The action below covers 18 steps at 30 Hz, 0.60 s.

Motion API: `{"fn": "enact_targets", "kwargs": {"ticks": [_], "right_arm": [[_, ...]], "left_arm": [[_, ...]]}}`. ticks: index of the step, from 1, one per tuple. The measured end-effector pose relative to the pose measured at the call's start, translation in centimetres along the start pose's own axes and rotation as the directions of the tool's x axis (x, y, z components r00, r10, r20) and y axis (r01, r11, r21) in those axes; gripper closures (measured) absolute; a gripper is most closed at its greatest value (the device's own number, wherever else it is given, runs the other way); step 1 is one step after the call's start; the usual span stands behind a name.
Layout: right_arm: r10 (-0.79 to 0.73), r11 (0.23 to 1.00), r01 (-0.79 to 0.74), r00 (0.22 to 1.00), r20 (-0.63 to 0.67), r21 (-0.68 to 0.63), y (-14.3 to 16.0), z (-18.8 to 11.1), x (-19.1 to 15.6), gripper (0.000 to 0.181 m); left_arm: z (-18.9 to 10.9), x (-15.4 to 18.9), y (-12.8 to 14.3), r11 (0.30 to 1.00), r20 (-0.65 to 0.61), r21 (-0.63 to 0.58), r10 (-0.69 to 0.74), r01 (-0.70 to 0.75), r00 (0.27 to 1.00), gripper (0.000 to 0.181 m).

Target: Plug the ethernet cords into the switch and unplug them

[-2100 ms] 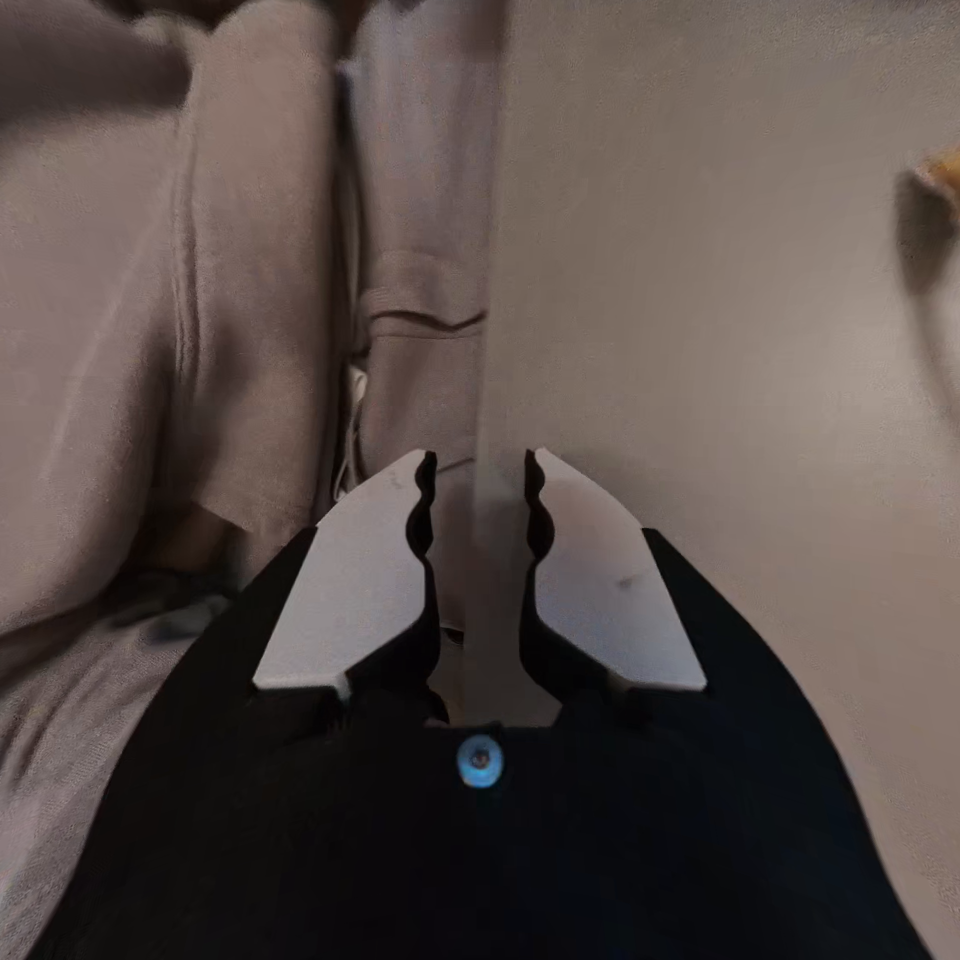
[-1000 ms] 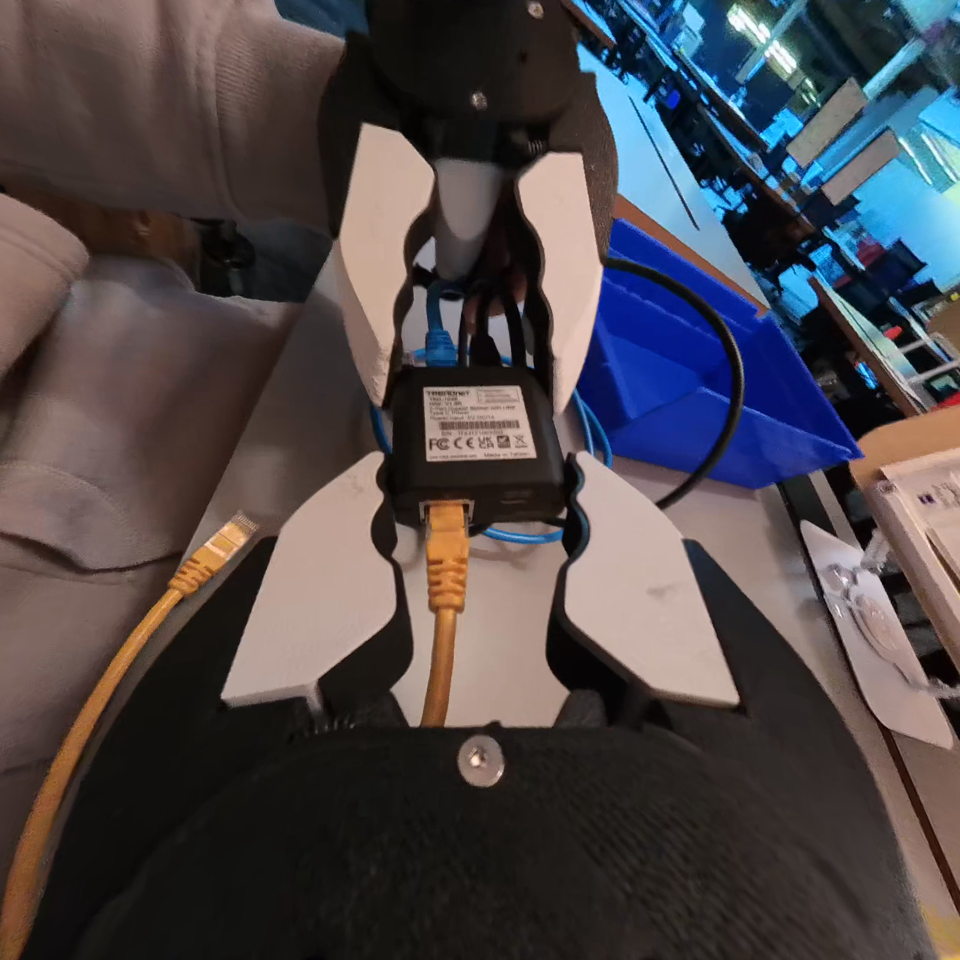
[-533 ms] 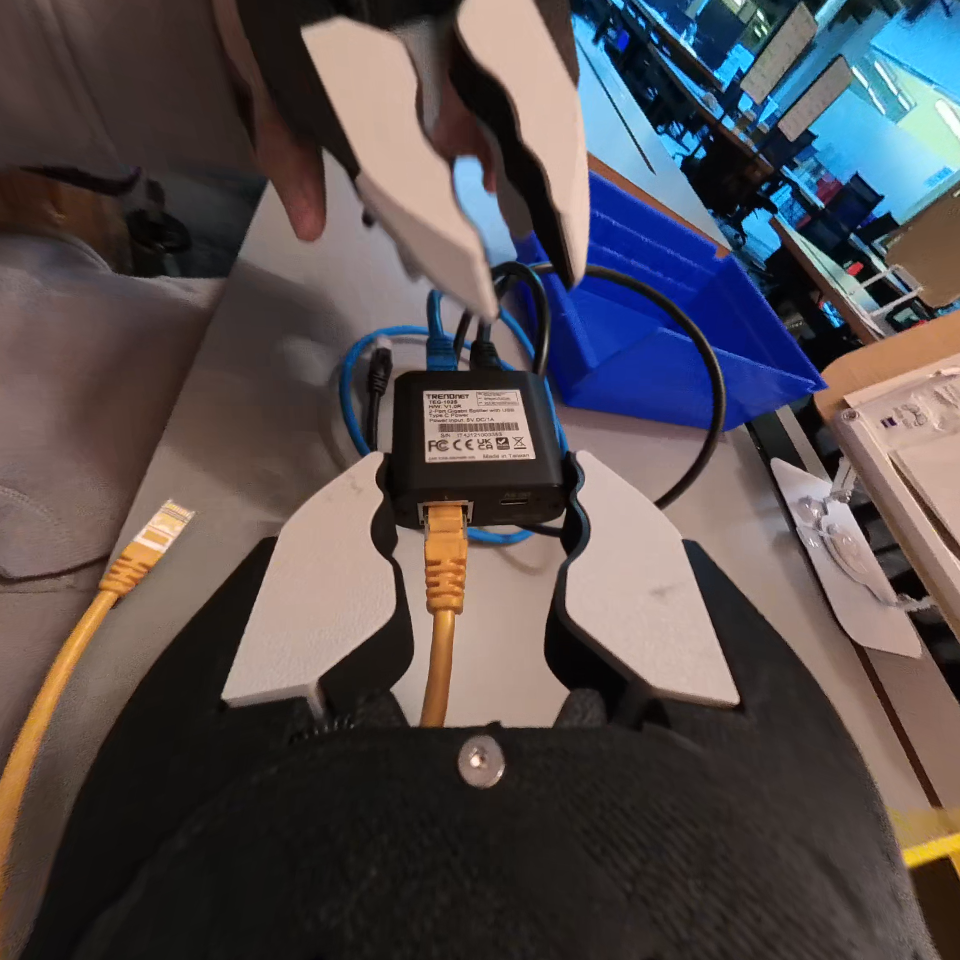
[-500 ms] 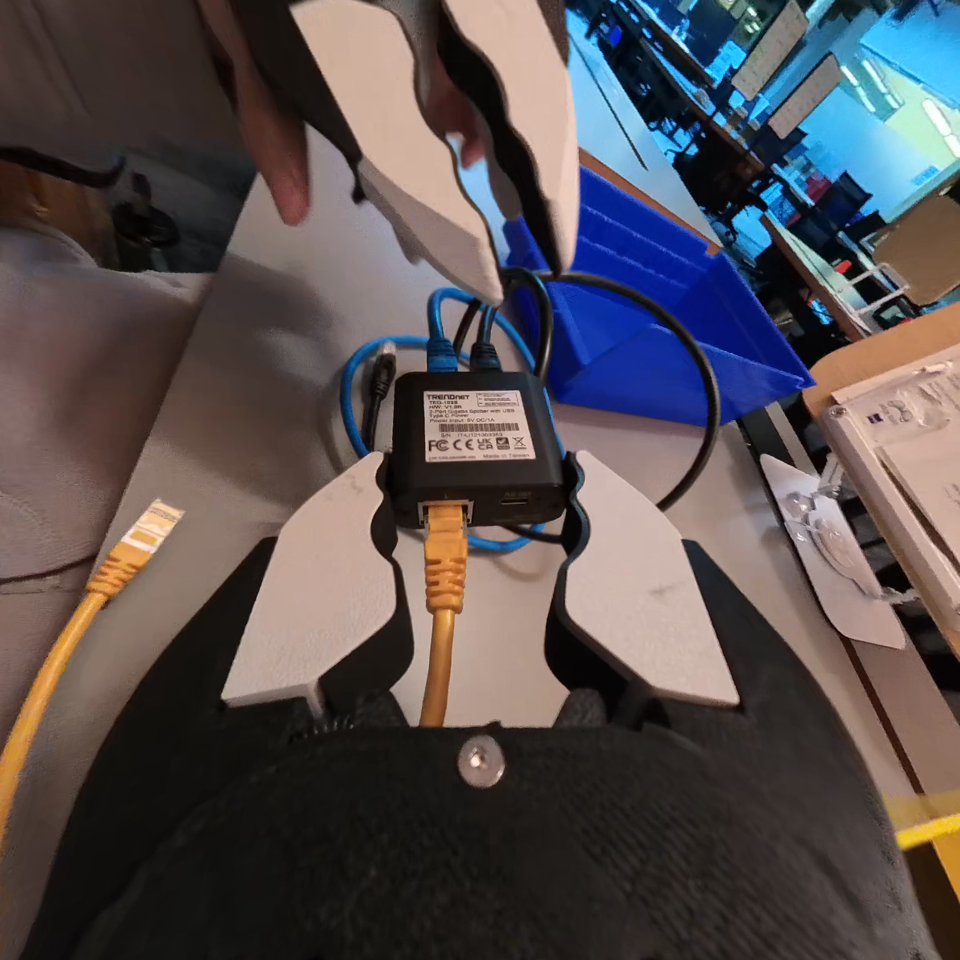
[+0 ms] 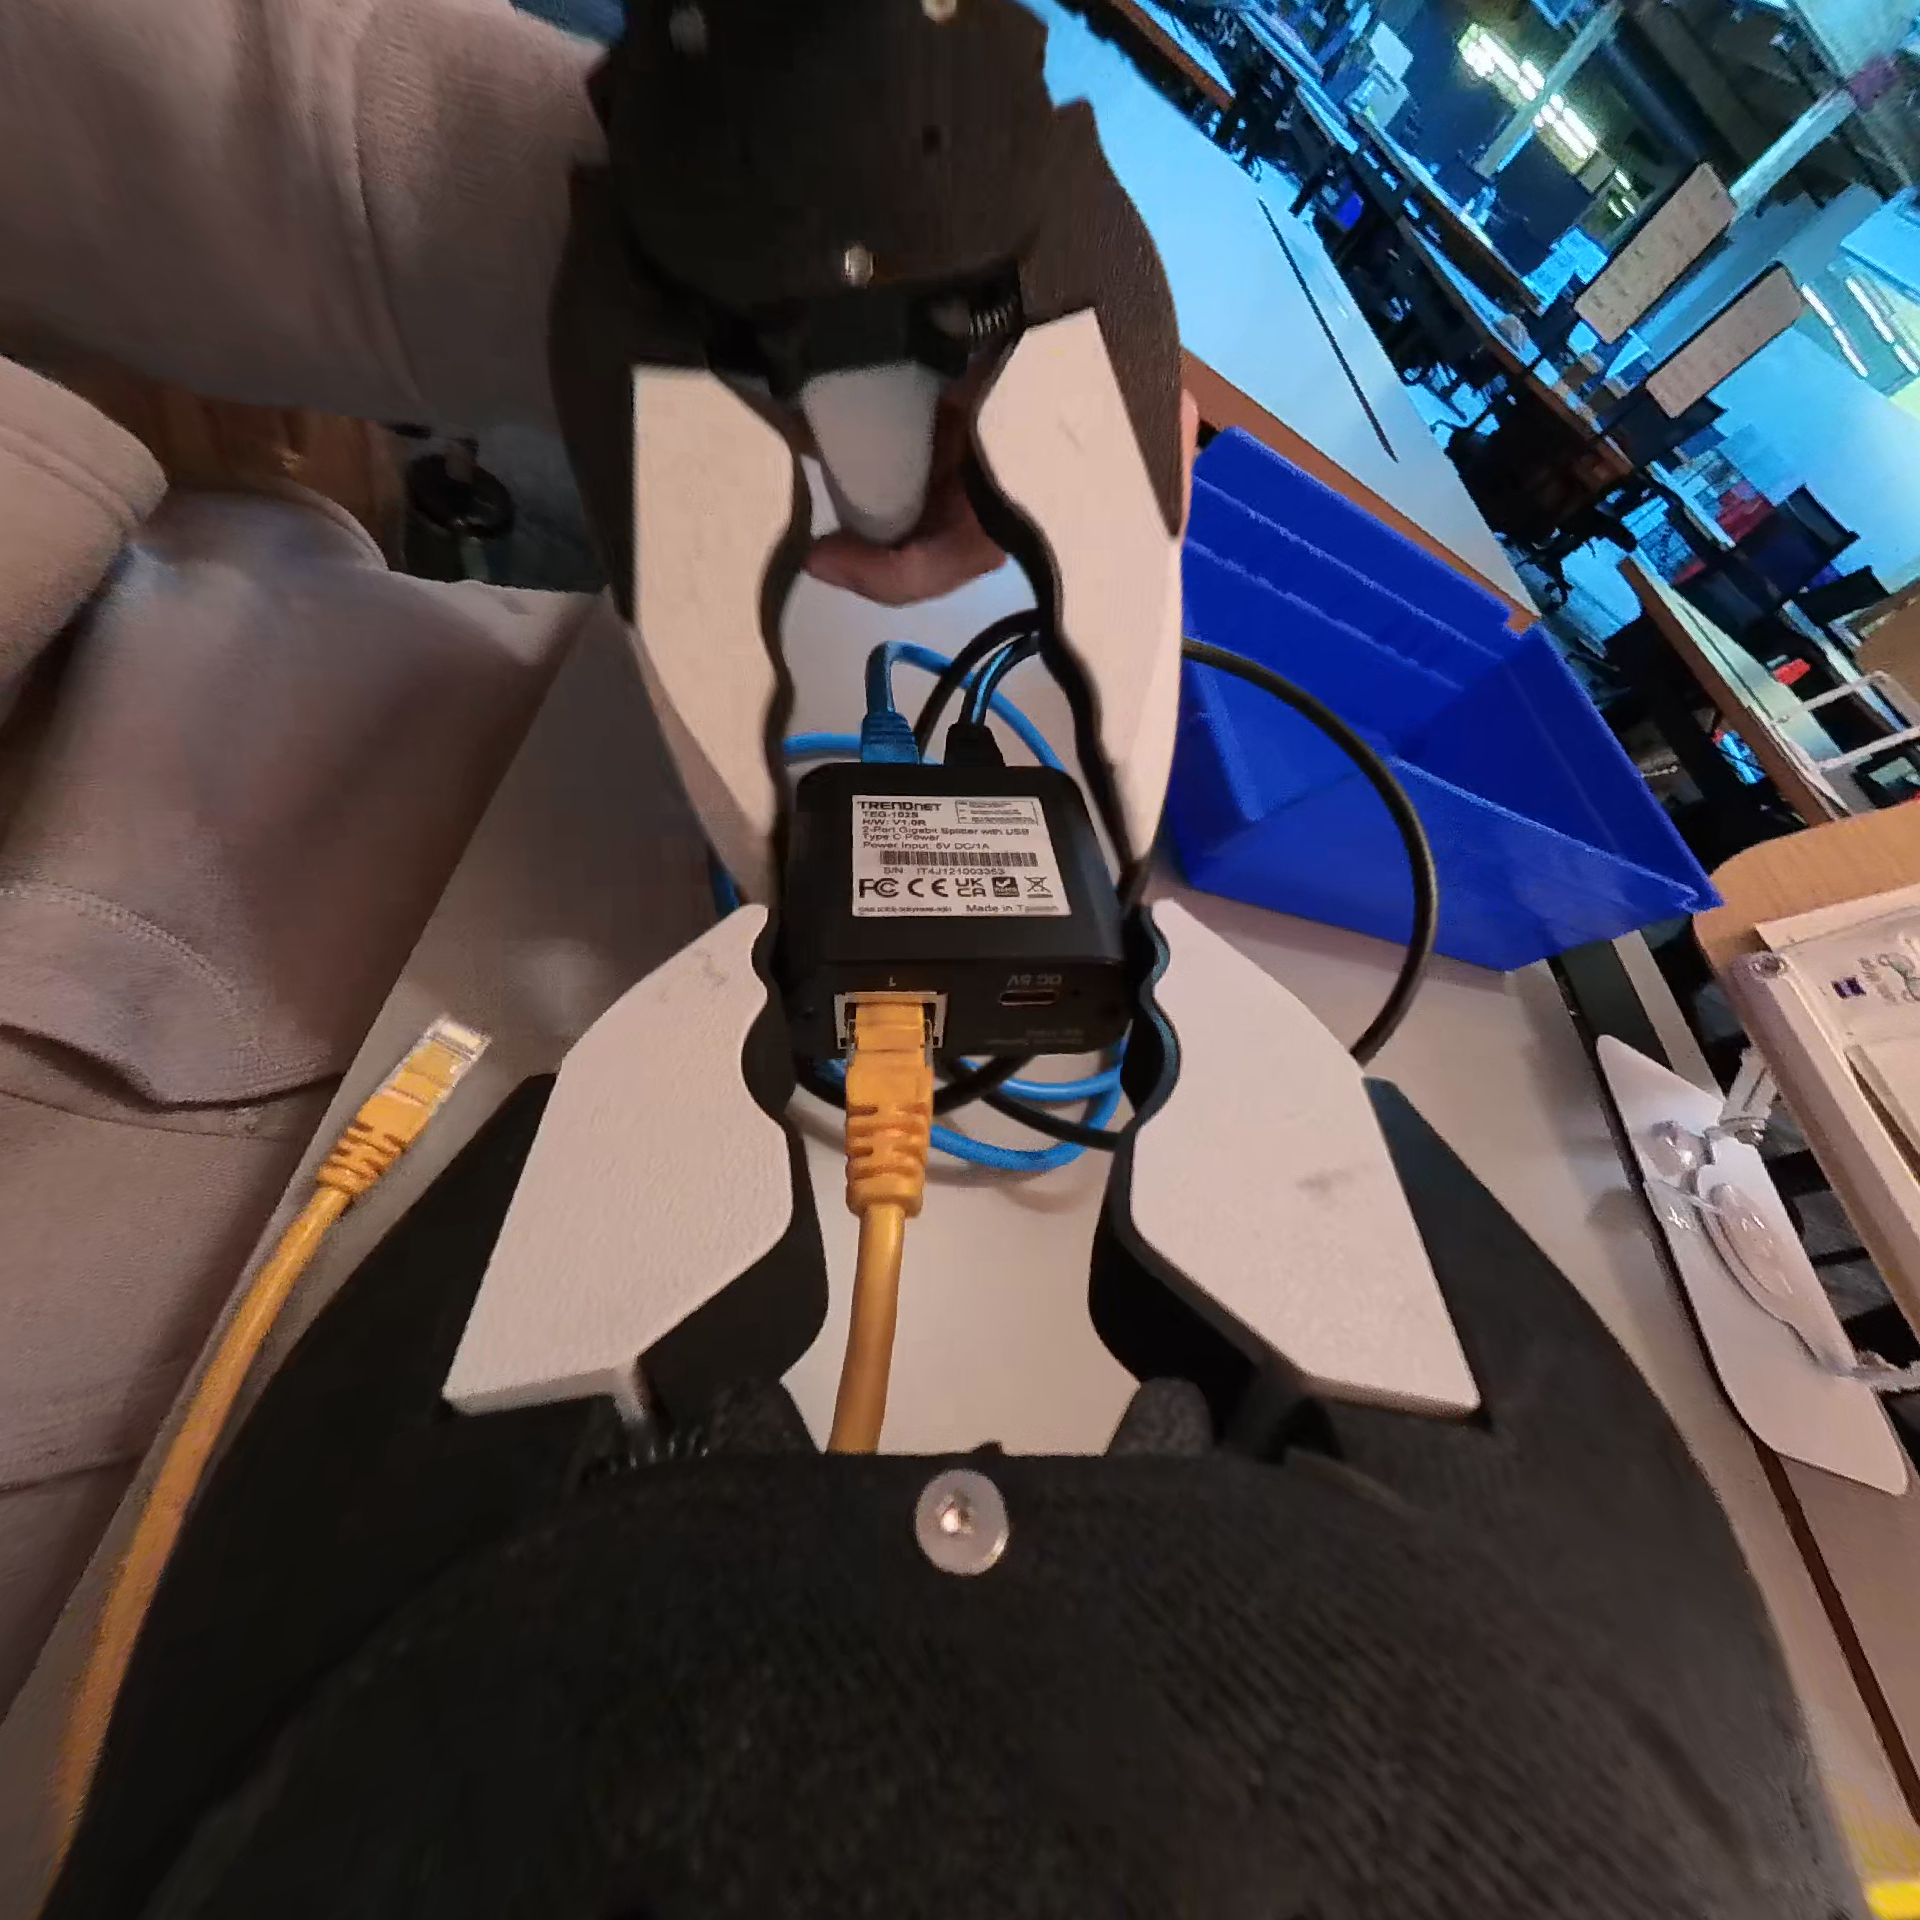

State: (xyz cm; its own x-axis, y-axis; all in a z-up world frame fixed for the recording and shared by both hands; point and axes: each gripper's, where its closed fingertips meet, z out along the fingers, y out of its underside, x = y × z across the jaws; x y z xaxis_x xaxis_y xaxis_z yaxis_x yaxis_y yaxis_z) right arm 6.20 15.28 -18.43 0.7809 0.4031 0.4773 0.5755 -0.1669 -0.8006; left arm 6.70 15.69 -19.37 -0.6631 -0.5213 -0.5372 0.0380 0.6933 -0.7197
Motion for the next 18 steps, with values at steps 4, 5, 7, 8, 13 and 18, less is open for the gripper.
{"fn": "enact_targets", "kwargs": {"ticks": [4,5,7,8,13,18], "right_arm": [[-0.032,0.999,0.032,0.999,0.008,-0.028,0.4,0.4,-0.3,0.119],[-0.031,0.999,0.031,0.999,0.007,-0.020,0.2,0.4,-0.3,0.119],[-0.043,0.999,0.043,0.999,0.012,-0.017,0.0,0.4,-0.5,0.120],[-0.049,0.999,0.050,0.999,0.020,-0.012,-0.2,0.4,-0.6,0.120],[-0.066,0.998,0.067,0.997,0.047,-0.010,-0.2,0.7,-1.2,0.119],[-0.044,0.999,0.044,0.998,0.053,-0.008,0.1,0.4,-1.1,0.119]], "left_arm": [[0.5,0.5,0.5,0.999,-0.038,0.011,-0.031,0.031,0.999,0.120],[0.5,0.5,0.5,0.998,-0.046,0.026,-0.055,0.056,0.997,0.120],[0.6,0.8,0.5,0.993,-0.087,0.047,-0.103,0.107,0.991,0.120],[0.6,1.0,0.4,0.990,-0.110,0.061,-0.123,0.130,0.986,0.120],[0.8,1.7,0.4,0.986,-0.143,0.078,-0.132,0.144,0.981,0.119],[1.3,1.5,0.4,0.991,-0.099,0.077,-0.105,0.113,0.990,0.119]]}}
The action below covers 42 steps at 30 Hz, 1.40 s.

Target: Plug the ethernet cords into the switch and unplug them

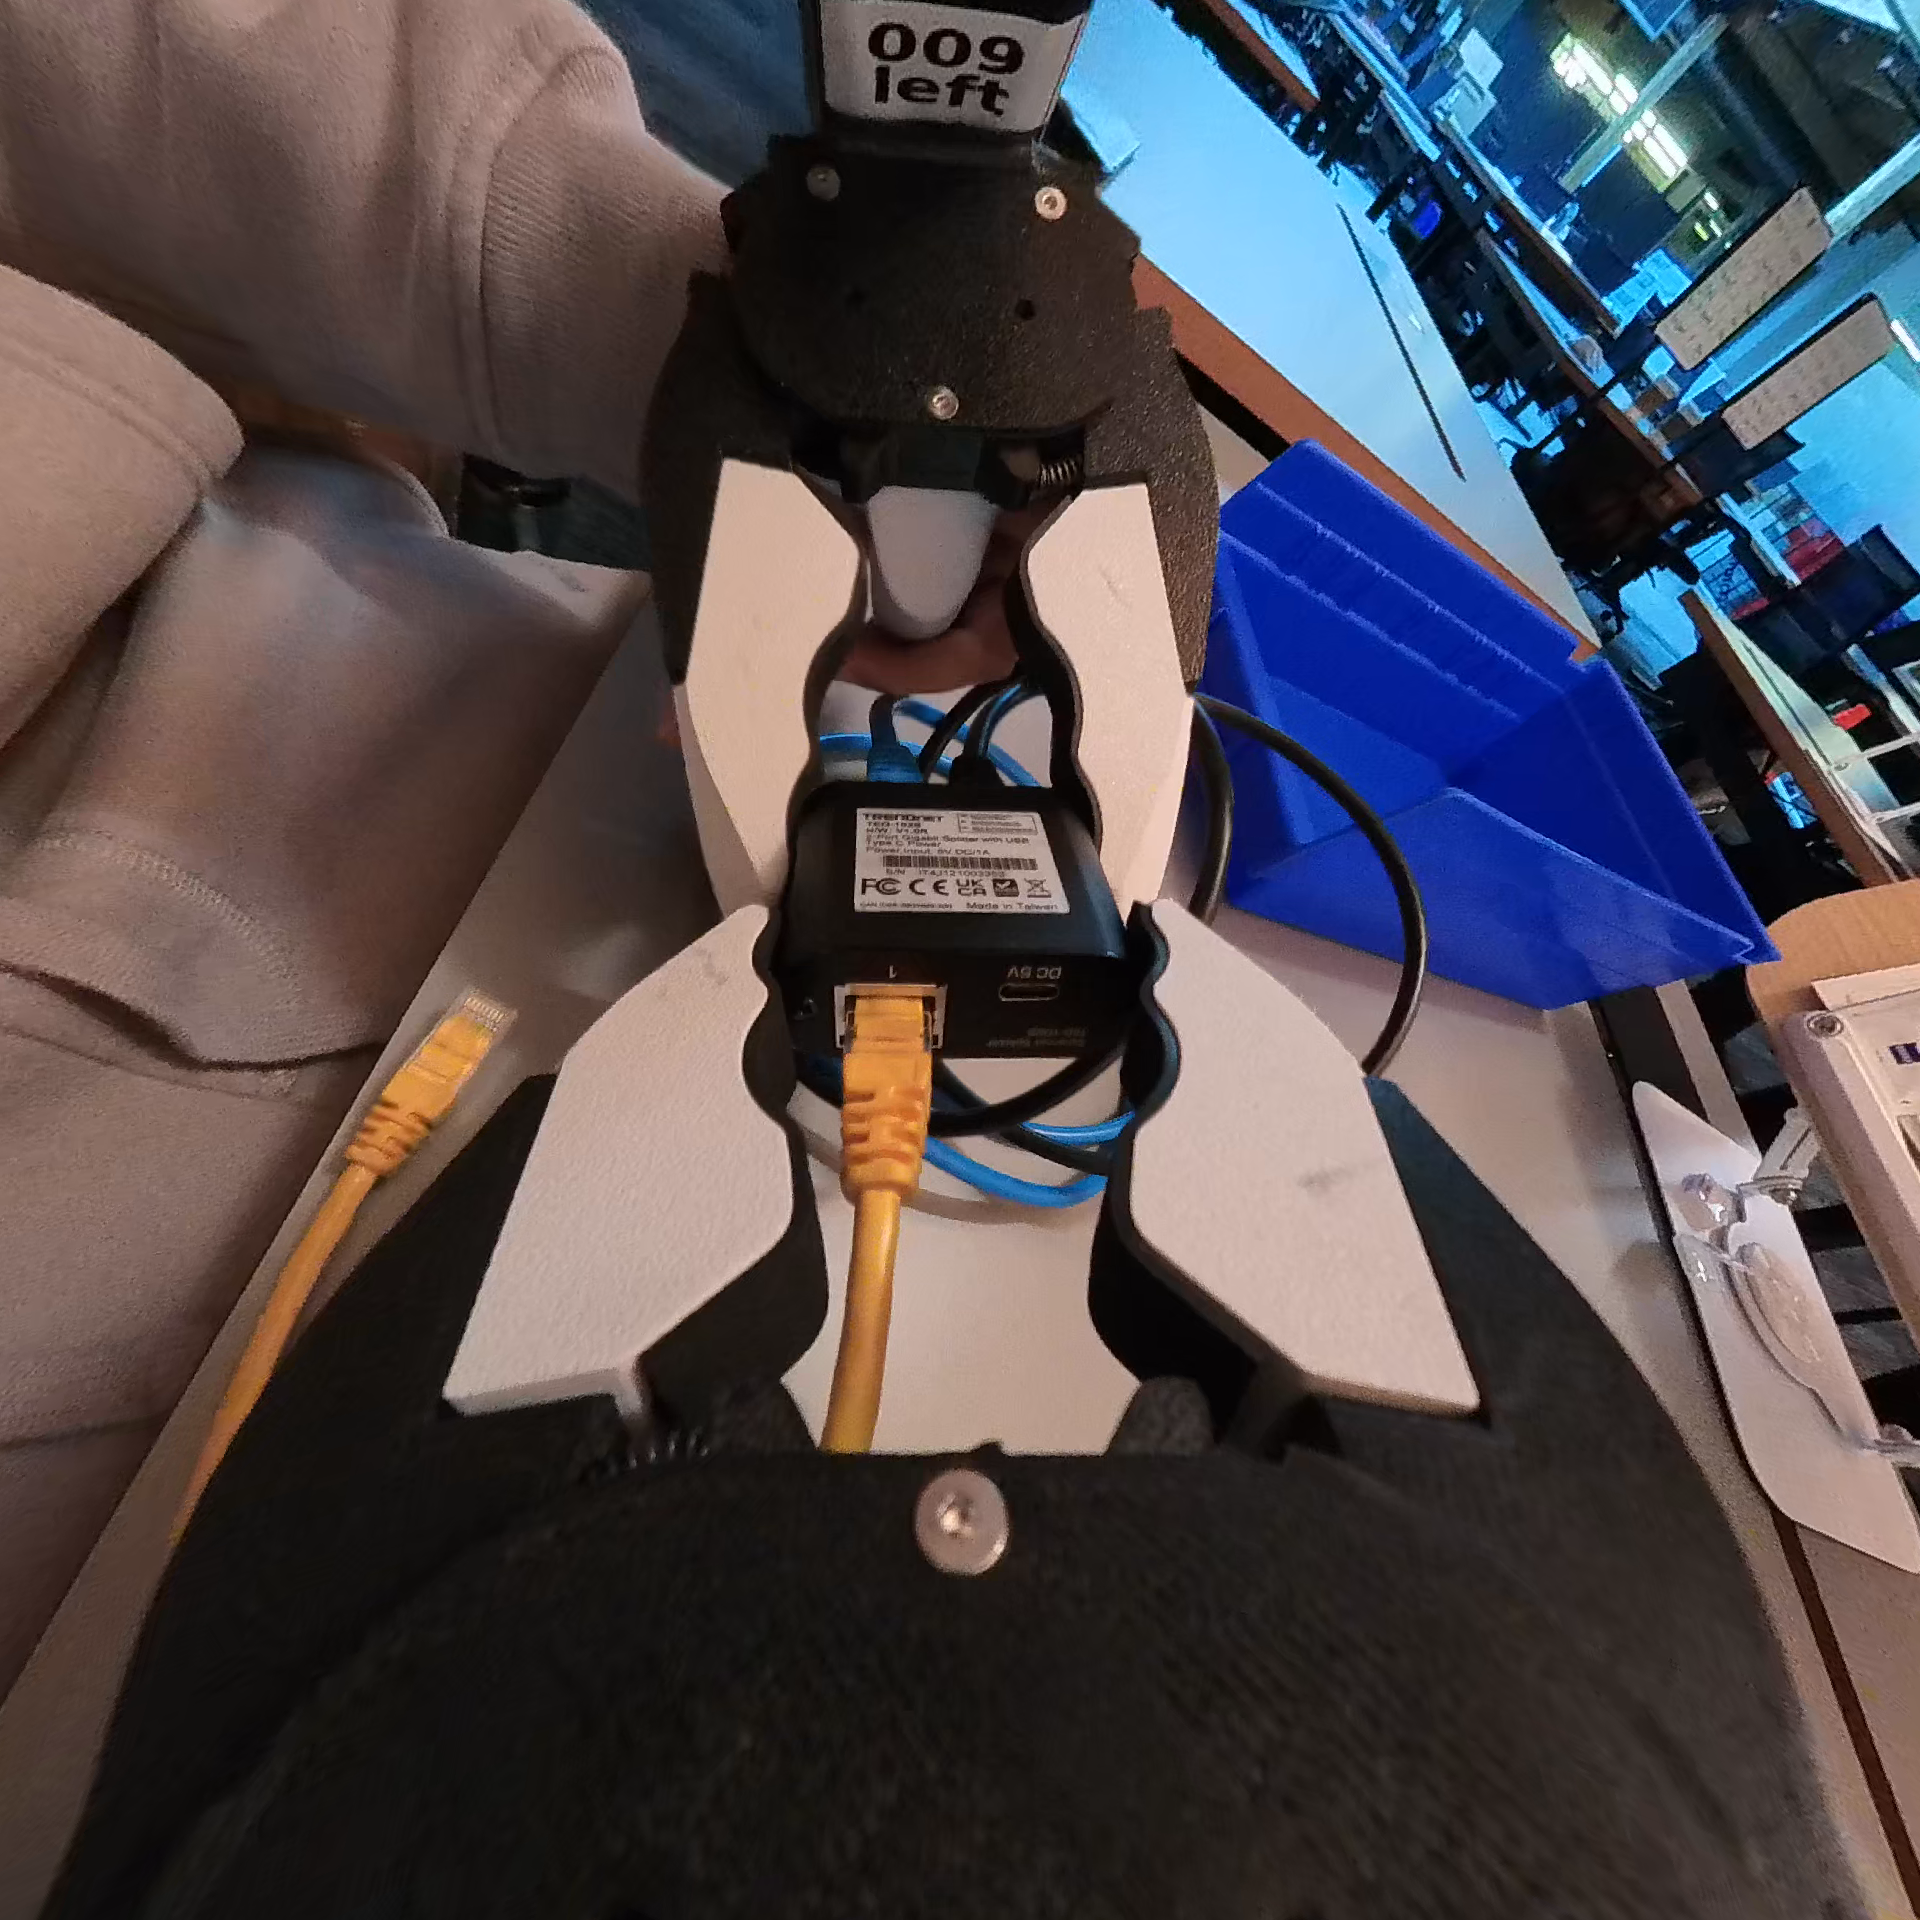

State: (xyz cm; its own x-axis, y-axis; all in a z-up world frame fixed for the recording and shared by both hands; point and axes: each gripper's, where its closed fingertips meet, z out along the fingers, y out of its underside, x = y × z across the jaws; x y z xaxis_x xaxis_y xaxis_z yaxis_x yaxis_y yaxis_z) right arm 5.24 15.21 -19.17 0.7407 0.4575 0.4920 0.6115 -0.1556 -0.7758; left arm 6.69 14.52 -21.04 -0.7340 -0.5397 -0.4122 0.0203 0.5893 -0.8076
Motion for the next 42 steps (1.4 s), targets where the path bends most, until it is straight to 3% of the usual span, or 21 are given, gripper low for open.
{"fn": "enact_targets", "kwargs": {"ticks": [23,32,35,38,42], "right_arm": [[0.008,0.996,-0.010,1.000,0.026,0.089,-1.1,-1.1,-0.1,0.119],[0.039,0.996,-0.042,0.999,0.034,0.077,-0.5,-1.3,0.0,0.119],[0.069,0.996,-0.068,0.997,-0.016,0.062,-0.4,-1.8,1.0,0.119],[0.096,0.986,-0.062,0.971,-0.220,0.154,-3.1,-4.9,4.5,0.123],[0.390,0.893,-0.261,0.855,-0.341,0.367,-8.0,-9.1,7.8,0.125]], "left_arm": [[-0.6,0.4,-1.9,0.984,-0.040,0.180,-0.012,0.019,0.999,0.120],[-0.3,0.4,-1.8,0.989,-0.058,0.133,-0.060,0.067,0.997,0.120],[-0.1,-0.3,-1.2,0.988,-0.041,0.100,-0.118,0.121,0.992,0.120],[-0.3,-2.2,0.9,0.975,0.049,0.025,-0.224,0.223,0.973,0.120],[-1.0,-4.4,1.7,0.926,0.130,0.005,-0.375,0.378,0.918,0.120]]}}
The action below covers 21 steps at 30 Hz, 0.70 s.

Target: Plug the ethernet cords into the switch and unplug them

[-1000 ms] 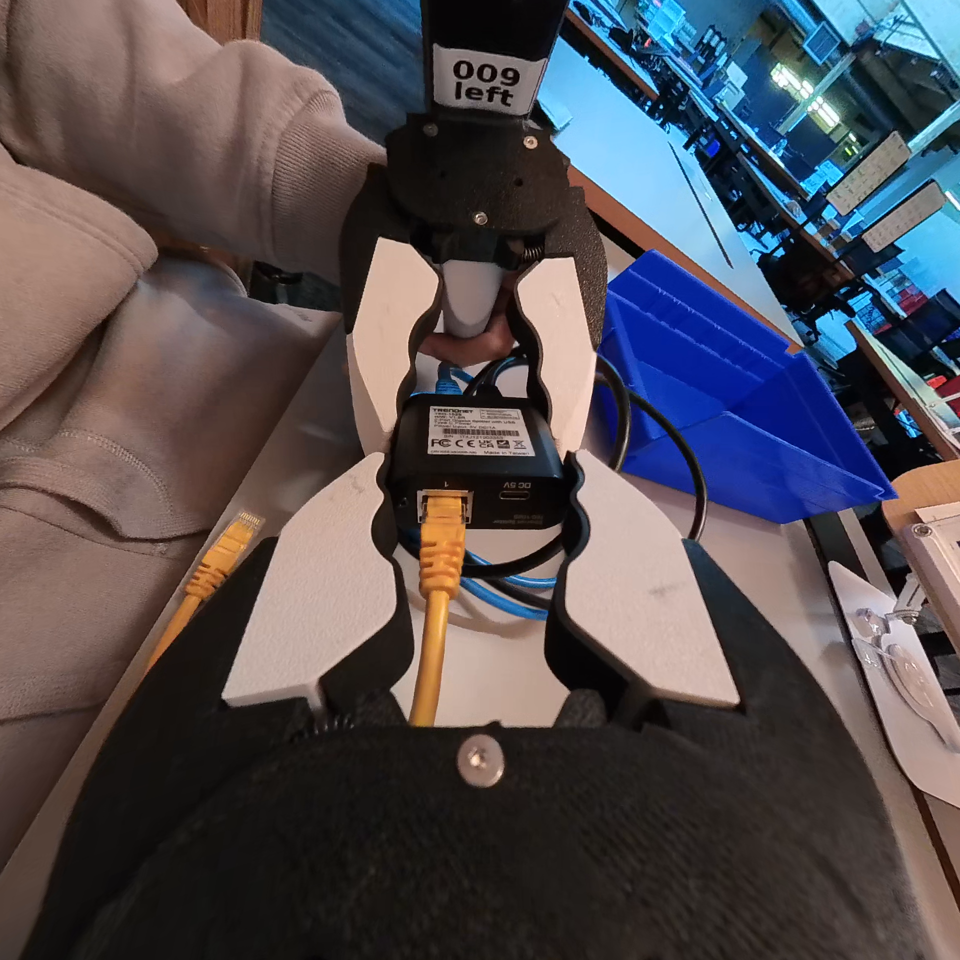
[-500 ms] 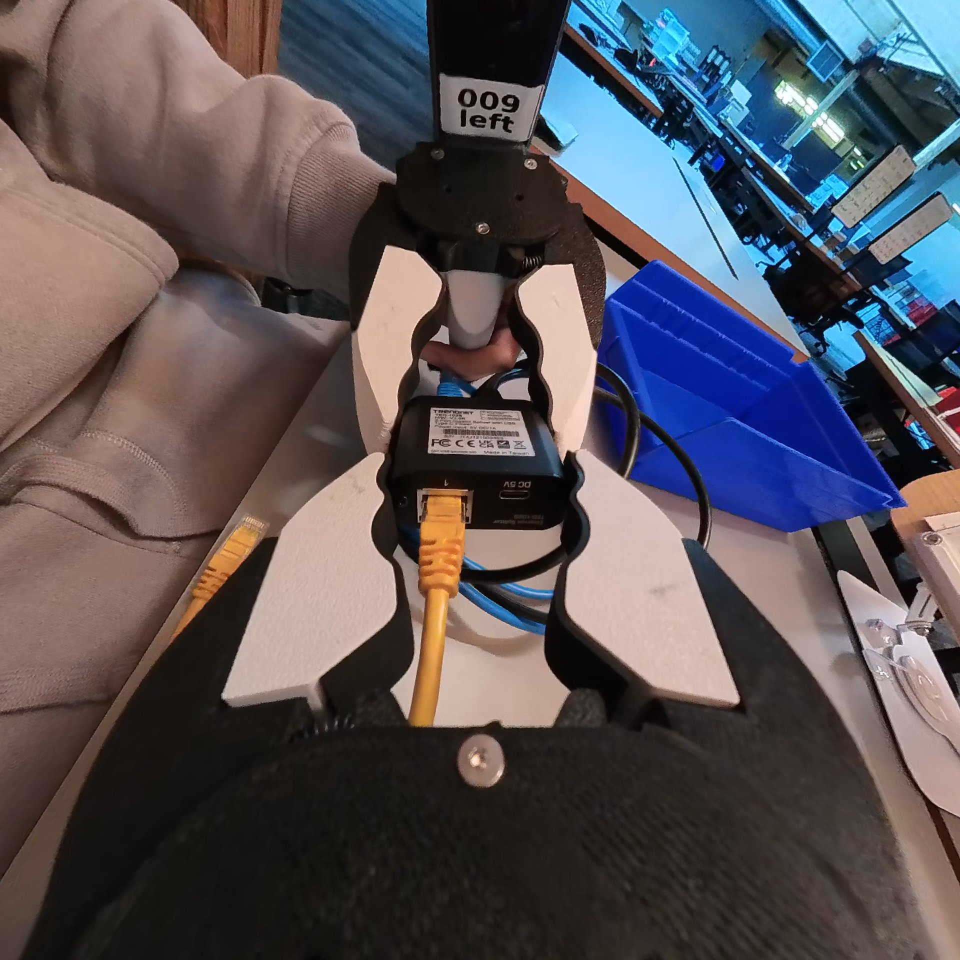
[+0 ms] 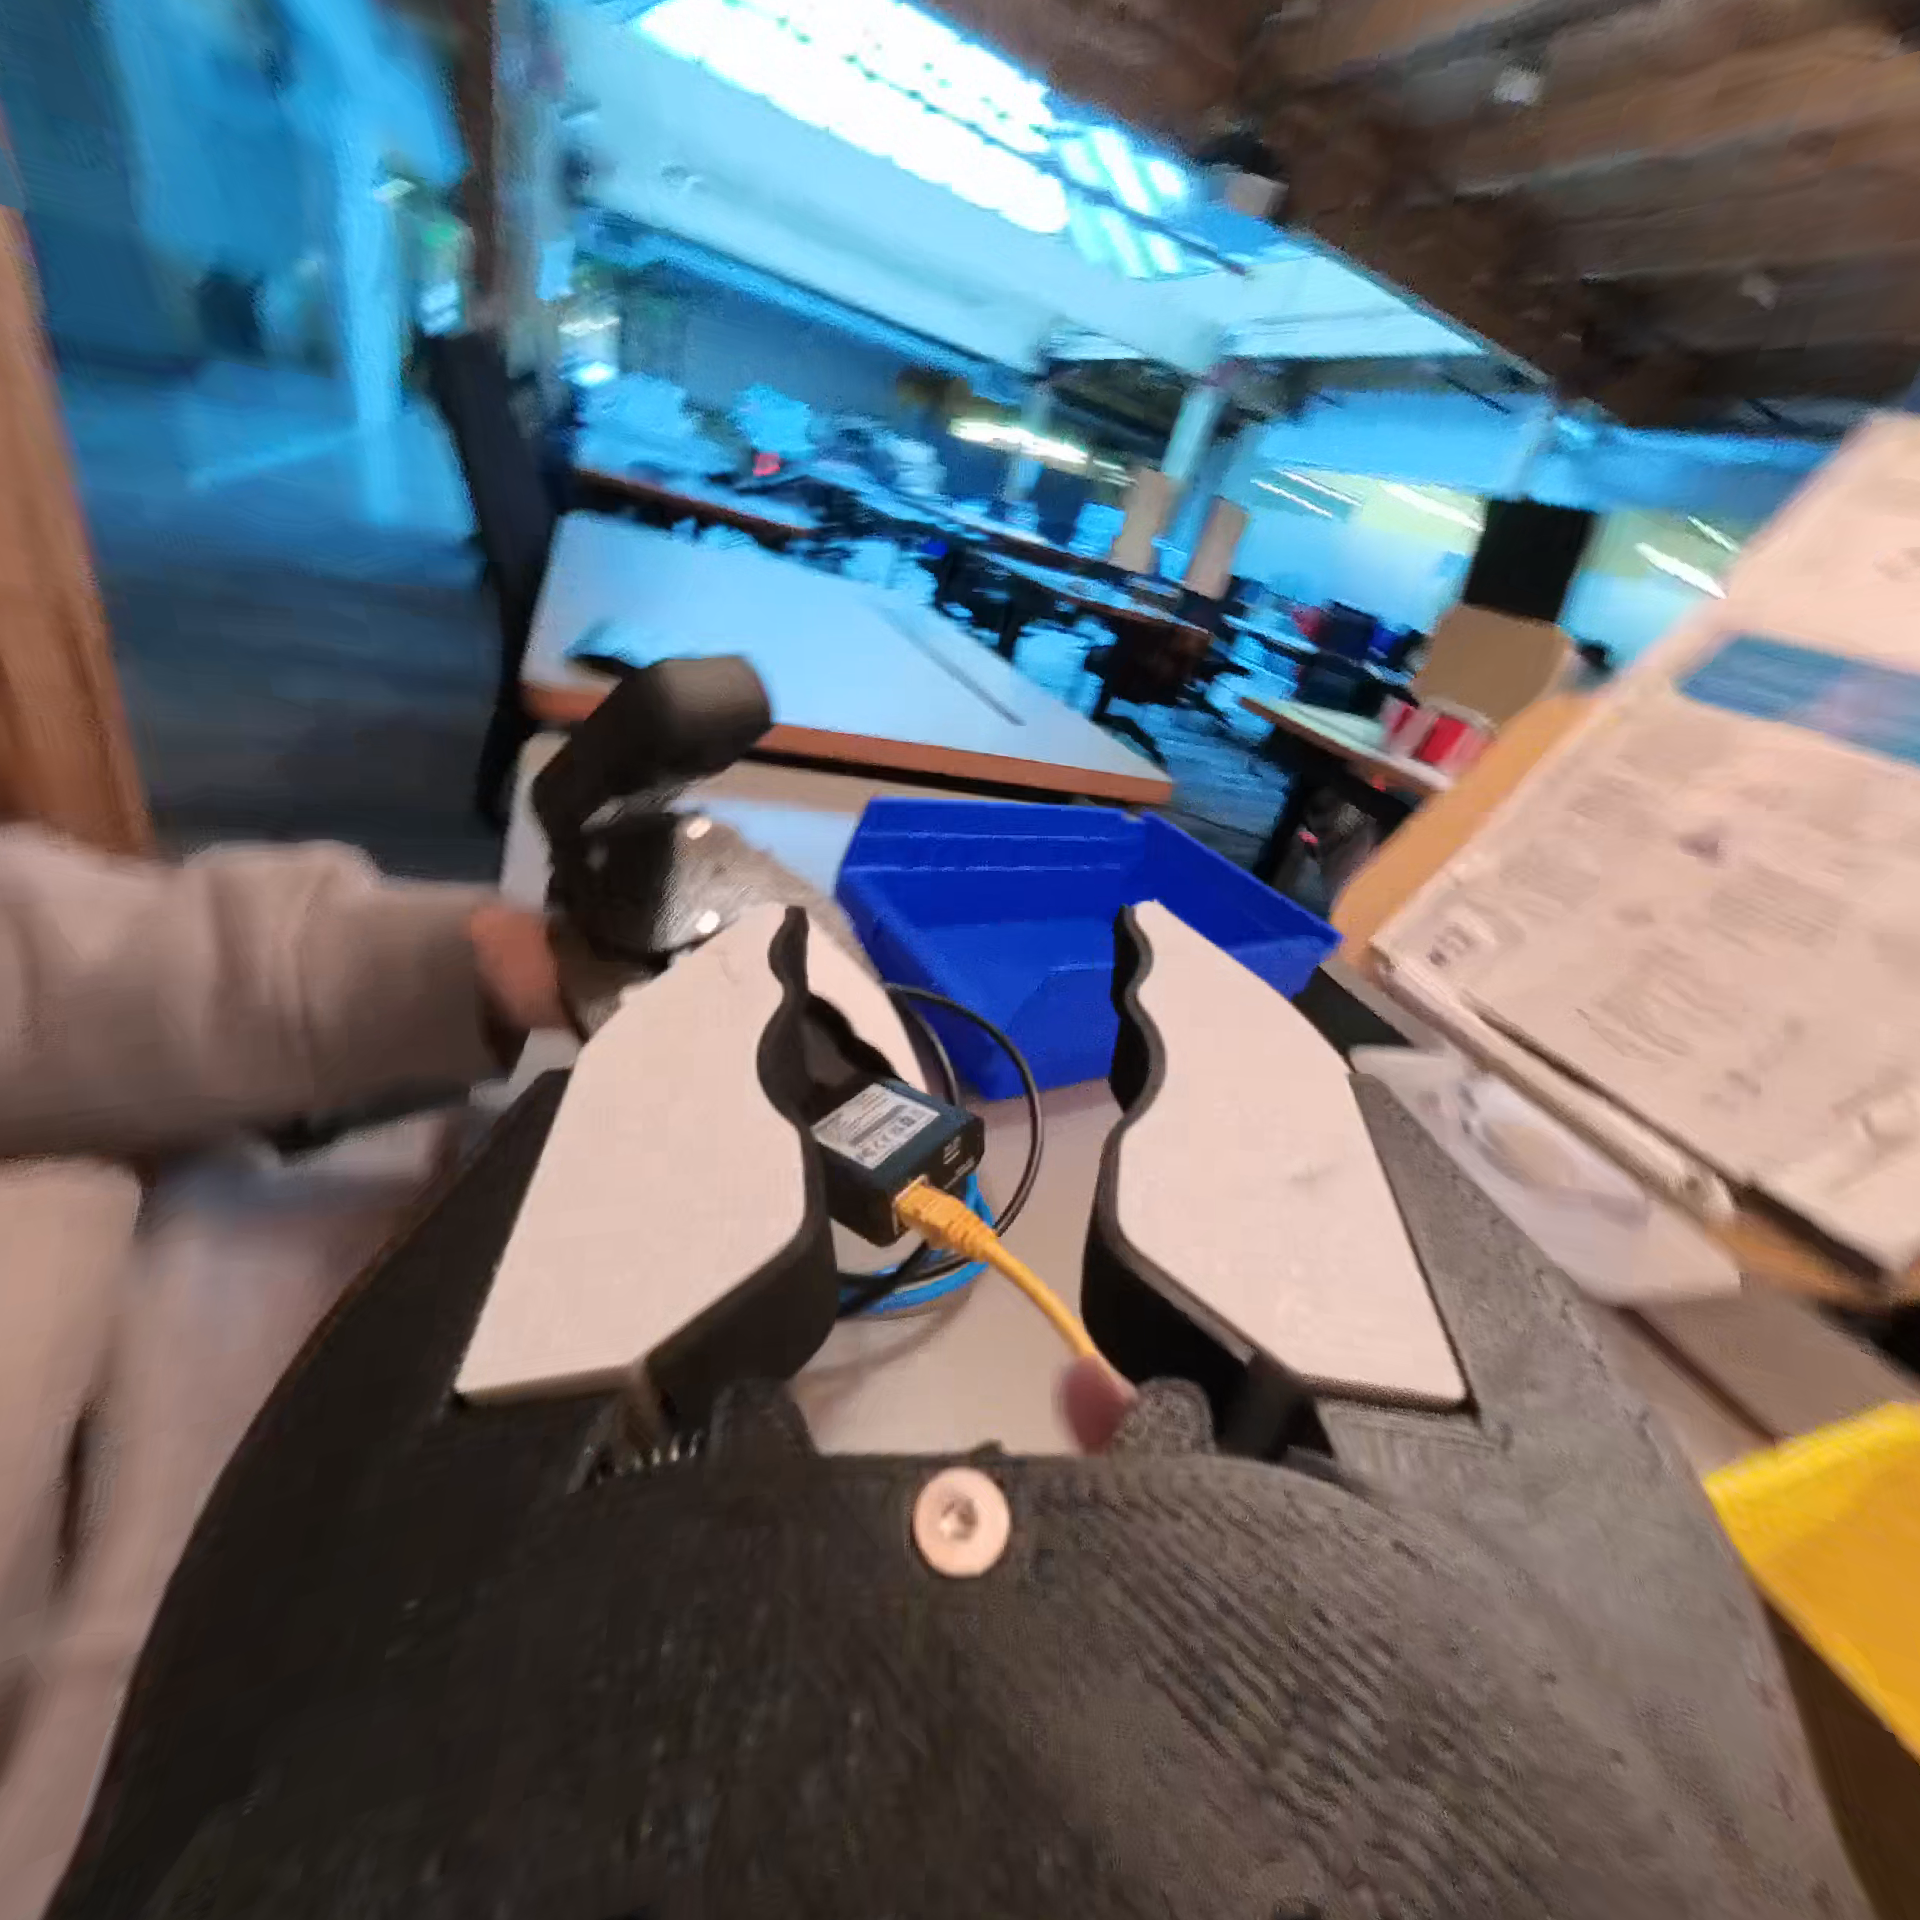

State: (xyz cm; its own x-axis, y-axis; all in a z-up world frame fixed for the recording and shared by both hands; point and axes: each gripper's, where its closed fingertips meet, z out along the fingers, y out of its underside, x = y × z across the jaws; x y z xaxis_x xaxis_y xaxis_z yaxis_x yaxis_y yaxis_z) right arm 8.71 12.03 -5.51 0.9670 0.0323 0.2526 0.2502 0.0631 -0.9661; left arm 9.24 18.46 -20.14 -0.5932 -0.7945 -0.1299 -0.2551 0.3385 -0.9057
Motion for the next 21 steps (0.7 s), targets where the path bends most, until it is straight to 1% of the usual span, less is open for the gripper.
{"fn": "enact_targets", "kwargs": {"ticks": [1,2,3,5,6,7,8,10,13,15,16,18,21], "right_arm": [[0.088,0.996,-0.090,0.992,-0.094,-0.014,-0.1,0.1,1.0,0.127],[0.173,0.983,-0.182,0.968,-0.181,-0.035,0.6,0.4,1.8,0.127],[0.238,0.965,-0.256,0.945,-0.222,-0.054,1.6,0.8,2.0,0.127],[0.356,0.921,-0.381,0.908,-0.222,-0.077,3.7,2.0,1.1,0.126],[0.438,0.884,-0.464,0.863,-0.250,-0.053,4.7,2.3,1.1,0.127],[0.521,0.841,-0.540,0.812,-0.264,0.000,5.3,2.4,1.2,0.130],[0.600,0.792,-0.609,0.760,-0.250,0.051,5.8,2.6,1.0,0.133],[0.729,0.677,-0.729,0.646,-0.224,0.102,7.5,2.6,0.6,0.136],[0.846,0.529,-0.842,0.511,-0.154,0.110,9.6,2.9,-0.5,0.137],[0.891,0.450,-0.889,0.442,-0.101,0.087,10.4,3.4,-1.3,0.136],[0.902,0.430,-0.900,0.424,-0.084,0.073,10.7,3.6,-1.7,0.133],[0.907,0.421,-0.905,0.417,-0.060,0.063,11.1,4.1,-2.1,0.122],[0.928,0.369,-0.924,0.373,0.021,0.100,10.8,4.4,-2.4,0.122]], "left_arm": [[-0.1,-0.1,-0.2,1.000,0.002,0.014,-0.016,0.016,1.000,0.120],[-0.2,-0.2,-0.5,0.999,0.001,0.026,-0.035,0.035,0.999,0.120],[-0.3,-0.4,-0.6,0.998,0.011,0.032,-0.058,0.058,0.998,0.120],[-0.5,-0.8,-0.7,0.997,0.034,0.036,-0.070,0.068,0.997,0.120],[-0.7,-0.9,-0.9,0.997,0.040,0.040,-0.063,0.061,0.997,0.120],[-0.9,-0.9,-1.0,0.997,0.043,0.048,-0.055,0.053,0.998,0.120],[-1.1,-0.9,-1.3,0.998,0.046,0.059,-0.040,0.037,0.998,0.120],[-1.4,-1.0,-1.5,0.998,0.058,0.067,-0.015,0.011,0.998,0.120],[-1.5,-1.0,-1.6,0.997,0.081,0.049,0.055,-0.059,0.995,0.120],[-1.3,-0.8,-1.7,0.993,0.101,0.033,0.108,-0.112,0.989,0.120],[-1.3,-0.7,-1.8,0.990,0.110,0.023,0.136,-0.140,0.985,0.120],[-1.3,-0.4,-2.2,0.976,0.121,0.024,0.213,-0.218,0.969,0.120],[-1.4,0.5,-2.7,0.952,0.096,0.030,0.302,-0.306,0.949,0.120]]}}
